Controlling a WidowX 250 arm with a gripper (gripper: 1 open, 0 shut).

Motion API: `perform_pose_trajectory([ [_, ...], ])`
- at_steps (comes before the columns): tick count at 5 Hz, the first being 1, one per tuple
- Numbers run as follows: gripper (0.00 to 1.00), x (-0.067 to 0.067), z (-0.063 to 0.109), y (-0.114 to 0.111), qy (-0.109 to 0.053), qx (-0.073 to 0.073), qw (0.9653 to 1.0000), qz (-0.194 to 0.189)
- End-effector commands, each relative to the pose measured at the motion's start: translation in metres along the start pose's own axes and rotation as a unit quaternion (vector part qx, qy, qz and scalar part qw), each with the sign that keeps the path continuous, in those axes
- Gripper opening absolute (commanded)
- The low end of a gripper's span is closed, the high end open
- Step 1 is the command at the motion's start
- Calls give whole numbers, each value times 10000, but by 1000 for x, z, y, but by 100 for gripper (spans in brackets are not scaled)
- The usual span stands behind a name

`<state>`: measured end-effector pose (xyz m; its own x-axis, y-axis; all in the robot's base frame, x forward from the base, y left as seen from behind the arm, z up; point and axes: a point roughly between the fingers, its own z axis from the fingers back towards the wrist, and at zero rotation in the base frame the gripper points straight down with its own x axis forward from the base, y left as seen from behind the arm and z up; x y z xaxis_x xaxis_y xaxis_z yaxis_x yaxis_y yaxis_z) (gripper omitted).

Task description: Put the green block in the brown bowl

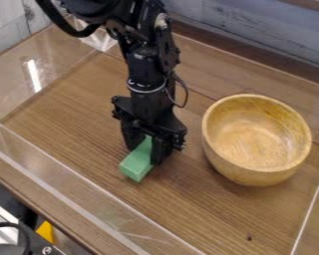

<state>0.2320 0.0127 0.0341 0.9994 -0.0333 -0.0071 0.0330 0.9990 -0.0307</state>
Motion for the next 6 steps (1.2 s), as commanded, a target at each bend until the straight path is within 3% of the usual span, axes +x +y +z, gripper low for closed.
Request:
perform_pose_trajectory([
  [1, 0, 6, 25, -6, -217, -1, 9998, 26],
  [3, 0, 31, 57, -35, -415, -83, 9990, -105],
  [5, 0, 63, 44, -98, -456, -156, 9966, -673],
  [6, 0, 70, 37, -112, -494, -163, 9947, -882],
])
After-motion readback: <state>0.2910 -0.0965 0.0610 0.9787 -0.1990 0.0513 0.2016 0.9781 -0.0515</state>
